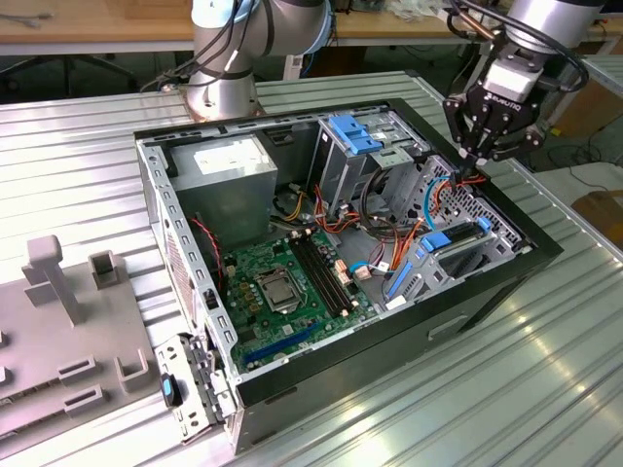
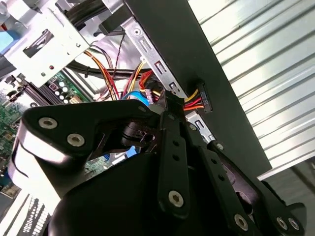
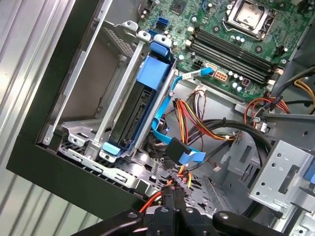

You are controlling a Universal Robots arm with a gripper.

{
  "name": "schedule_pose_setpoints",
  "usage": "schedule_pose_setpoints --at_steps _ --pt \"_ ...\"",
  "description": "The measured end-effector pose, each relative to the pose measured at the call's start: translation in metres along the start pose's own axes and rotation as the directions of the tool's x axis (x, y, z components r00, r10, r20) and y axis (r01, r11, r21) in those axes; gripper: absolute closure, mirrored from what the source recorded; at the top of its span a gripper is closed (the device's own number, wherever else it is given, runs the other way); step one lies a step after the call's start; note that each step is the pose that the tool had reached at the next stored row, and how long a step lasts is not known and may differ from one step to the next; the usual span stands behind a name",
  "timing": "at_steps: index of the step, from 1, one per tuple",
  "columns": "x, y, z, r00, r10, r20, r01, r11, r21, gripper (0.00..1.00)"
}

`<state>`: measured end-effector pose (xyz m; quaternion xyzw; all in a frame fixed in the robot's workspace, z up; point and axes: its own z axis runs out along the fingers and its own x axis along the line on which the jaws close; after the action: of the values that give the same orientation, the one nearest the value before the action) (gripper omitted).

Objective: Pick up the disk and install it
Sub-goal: 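Insert the first disk wire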

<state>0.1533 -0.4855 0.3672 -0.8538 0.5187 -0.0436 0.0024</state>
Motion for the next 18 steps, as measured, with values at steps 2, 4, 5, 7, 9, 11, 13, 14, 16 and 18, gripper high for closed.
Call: schedule_pose_setpoints --at_steps 2,4,5,7,9,11,13,14,16,18 --pt "-0.0008 -0.0004 -0.0001 0.9996 -0.028 0.0012 0.028 0.9996 0.0020 0.89" --pt "-0.0016 -0.0008 -0.0002 0.9992 -0.040 -0.0009 0.040 0.9992 0.0026 0.89" --pt "-0.0021 -0.0011 -0.0004 0.9991 -0.043 -0.0056 0.043 0.9991 0.0014 0.89" --pt "-0.0031 -0.0017 -0.0010 0.9986 -0.048 -0.0247 0.047 0.9988 -0.0078 0.89" --pt "-0.0042 -0.0022 -0.0014 0.9974 -0.052 -0.0502 0.051 0.9985 -0.0222 0.89" --pt "-0.0056 -0.0031 -0.0014 0.9949 -0.073 -0.0695 0.071 0.9969 -0.0324 0.89" --pt "-0.0057 -0.0031 -0.0014 0.9926 -0.097 -0.0730 0.095 0.9949 -0.0329 0.89" --pt "-0.0057 -0.0031 -0.0015 0.9915 -0.107 -0.0738 0.105 0.9939 -0.0328 0.89" --pt "-0.0058 -0.0032 -0.0014 0.9883 -0.133 -0.0755 0.131 0.9909 -0.0323 0.89" --pt "-0.0059 -0.0032 -0.0015 0.9821 -0.172 -0.0776 0.170 0.9850 -0.0314 0.89"
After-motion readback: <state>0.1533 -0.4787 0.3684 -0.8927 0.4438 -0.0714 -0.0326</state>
